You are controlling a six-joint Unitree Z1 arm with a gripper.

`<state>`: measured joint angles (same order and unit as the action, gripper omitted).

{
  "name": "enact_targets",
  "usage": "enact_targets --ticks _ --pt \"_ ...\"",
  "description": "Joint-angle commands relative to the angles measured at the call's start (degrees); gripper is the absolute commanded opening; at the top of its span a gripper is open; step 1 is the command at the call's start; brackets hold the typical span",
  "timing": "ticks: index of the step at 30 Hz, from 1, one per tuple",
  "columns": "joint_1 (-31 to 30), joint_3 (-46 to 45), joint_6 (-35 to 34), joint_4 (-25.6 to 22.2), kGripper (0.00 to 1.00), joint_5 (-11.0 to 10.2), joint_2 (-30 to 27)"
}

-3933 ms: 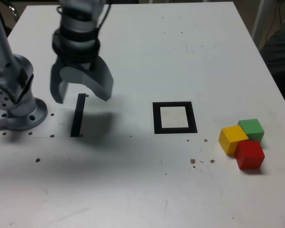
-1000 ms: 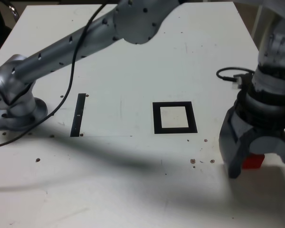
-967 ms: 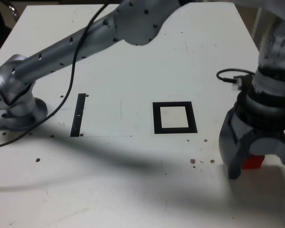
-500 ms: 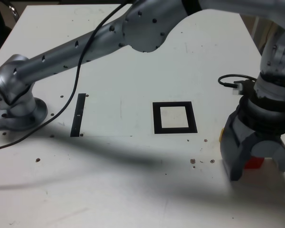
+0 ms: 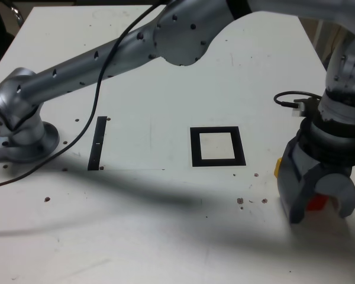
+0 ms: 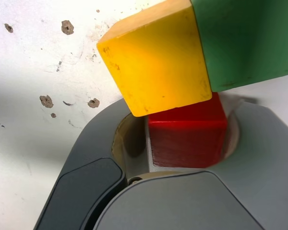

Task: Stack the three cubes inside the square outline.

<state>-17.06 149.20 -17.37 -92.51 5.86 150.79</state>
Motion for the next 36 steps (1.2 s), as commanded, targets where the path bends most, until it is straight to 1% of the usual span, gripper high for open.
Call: enact_targets --ticks 1,14,20,29,36 --pt "0.02 0.28 0.17 -0.57 0.32 0.06 0.20" --pt "-0.31 0.47 0.23 -0.83 0.32 0.22 -0.22" --pt "-1.18 0.73 0.21 -1.17 0.32 0.21 -1.53" --pt "-2.57 -1.17 -0.04 -1.31 0.32 -0.94 -6.61" --pt "-2.71 -7.81 0.11 -1.36 0.32 -2.71 -12.72"
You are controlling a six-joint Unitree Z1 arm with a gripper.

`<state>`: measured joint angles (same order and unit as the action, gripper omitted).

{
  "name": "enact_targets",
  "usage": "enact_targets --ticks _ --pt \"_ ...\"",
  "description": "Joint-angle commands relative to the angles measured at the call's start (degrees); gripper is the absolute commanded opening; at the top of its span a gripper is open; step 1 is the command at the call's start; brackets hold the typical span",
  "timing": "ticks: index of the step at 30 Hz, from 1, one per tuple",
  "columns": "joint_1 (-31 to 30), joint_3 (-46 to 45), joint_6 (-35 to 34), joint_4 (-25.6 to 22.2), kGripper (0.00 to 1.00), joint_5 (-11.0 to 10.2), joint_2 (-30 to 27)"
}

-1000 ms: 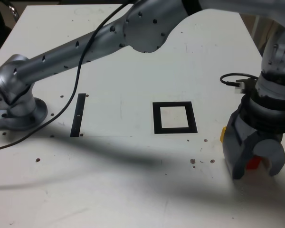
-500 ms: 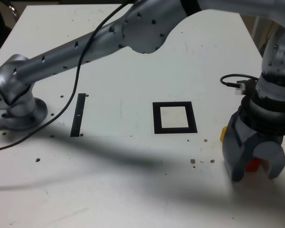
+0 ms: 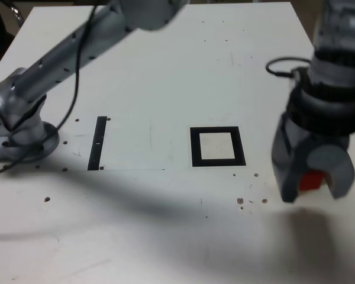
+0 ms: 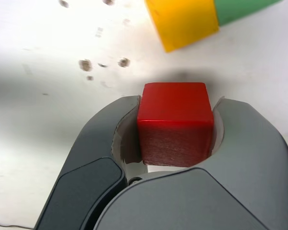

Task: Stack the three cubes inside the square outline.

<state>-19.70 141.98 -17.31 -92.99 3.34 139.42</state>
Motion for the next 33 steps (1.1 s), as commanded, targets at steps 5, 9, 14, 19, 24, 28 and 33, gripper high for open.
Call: enact_targets --ticks 5,9,14,19,24,28,33 --pt "0.35 -7.18 0.61 -0.82 0.32 -1.28 -6.28" --pt "1.71 -14.45 2.42 -0.71 0.32 -1.48 -10.75" --pt "4.55 -23.49 6.04 0.05 0.32 -1.06 -14.89" --pt "7.53 -30.04 9.82 1.63 0.33 -0.79 -17.08" --pt "10.21 -33.62 13.19 3.39 0.33 -0.19 -17.34" --pt "12.03 -35.84 15.35 5.41 0.33 0.27 -16.92" --pt "13.81 -39.07 16.95 8.81 0.33 0.70 -16.69"
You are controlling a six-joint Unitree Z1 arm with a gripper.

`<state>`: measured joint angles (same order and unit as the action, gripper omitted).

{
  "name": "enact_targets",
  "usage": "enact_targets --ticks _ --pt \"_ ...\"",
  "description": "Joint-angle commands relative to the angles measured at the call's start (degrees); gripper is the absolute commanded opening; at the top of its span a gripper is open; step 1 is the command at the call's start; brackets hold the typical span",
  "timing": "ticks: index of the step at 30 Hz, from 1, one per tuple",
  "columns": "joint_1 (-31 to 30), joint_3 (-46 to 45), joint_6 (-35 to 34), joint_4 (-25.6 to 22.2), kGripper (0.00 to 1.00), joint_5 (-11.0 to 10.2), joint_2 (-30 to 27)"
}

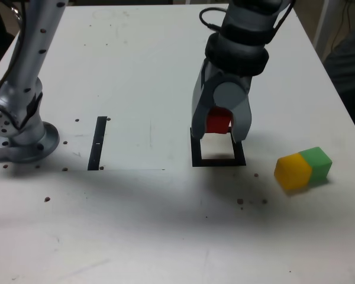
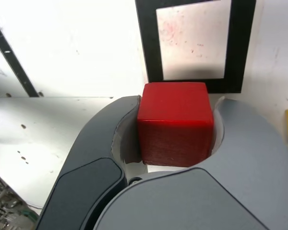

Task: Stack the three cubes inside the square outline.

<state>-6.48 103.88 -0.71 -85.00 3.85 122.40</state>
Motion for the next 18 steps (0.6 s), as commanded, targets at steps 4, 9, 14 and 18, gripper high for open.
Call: enact_targets --ticks 4,9,14,18 --pt "1.87 -3.71 1.43 4.21 0.33 0.80 0.43" --pt "3.55 -7.36 2.65 9.00 0.33 1.84 0.64" --pt "4.83 -10.13 3.56 12.85 0.33 2.69 0.87" --pt "5.28 -11.14 3.64 14.27 0.33 2.91 1.13"
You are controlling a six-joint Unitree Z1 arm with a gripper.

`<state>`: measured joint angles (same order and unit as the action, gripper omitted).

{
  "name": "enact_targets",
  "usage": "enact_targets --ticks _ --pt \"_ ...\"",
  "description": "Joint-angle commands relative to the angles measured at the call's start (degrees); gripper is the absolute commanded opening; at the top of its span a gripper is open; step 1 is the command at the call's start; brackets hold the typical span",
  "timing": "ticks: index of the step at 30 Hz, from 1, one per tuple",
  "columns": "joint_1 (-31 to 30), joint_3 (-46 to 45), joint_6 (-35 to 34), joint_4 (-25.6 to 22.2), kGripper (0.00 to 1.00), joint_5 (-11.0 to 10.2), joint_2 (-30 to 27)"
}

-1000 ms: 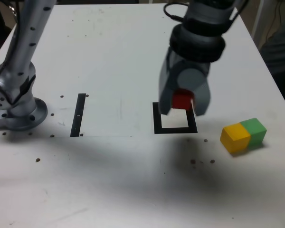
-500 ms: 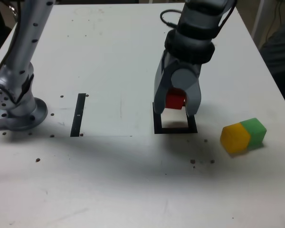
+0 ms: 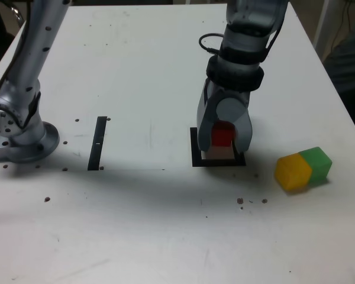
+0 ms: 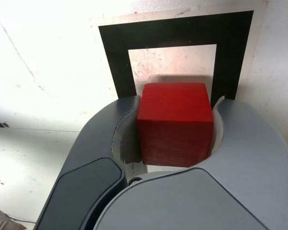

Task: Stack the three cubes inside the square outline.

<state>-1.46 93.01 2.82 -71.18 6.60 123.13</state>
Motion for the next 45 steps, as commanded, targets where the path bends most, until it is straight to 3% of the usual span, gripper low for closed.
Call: enact_targets --ticks 1,8,10,14,16,24,27,36,45 --pt "0.35 -0.47 0.12 0.70 0.33 0.21 0.46" --pt "0.76 -1.64 0.31 1.82 0.35 0.47 0.58" --pt "0.97 -2.29 0.74 2.73 0.48 0.86 0.59" --pt "1.59 -4.52 1.75 5.36 0.90 2.38 0.58" --pt "1.85 -5.43 1.89 6.24 0.99 2.86 0.48" --pt "2.08 -7.45 1.89 8.01 1.00 2.95 -1.32" --pt "2.08 -8.70 1.80 8.76 1.00 2.00 -2.78" --pt "0.68 -10.68 1.56 9.86 1.00 -3.66 -8.83" --pt "-2.30 -7.24 3.12 7.47 1.00 -10.58 -11.21"
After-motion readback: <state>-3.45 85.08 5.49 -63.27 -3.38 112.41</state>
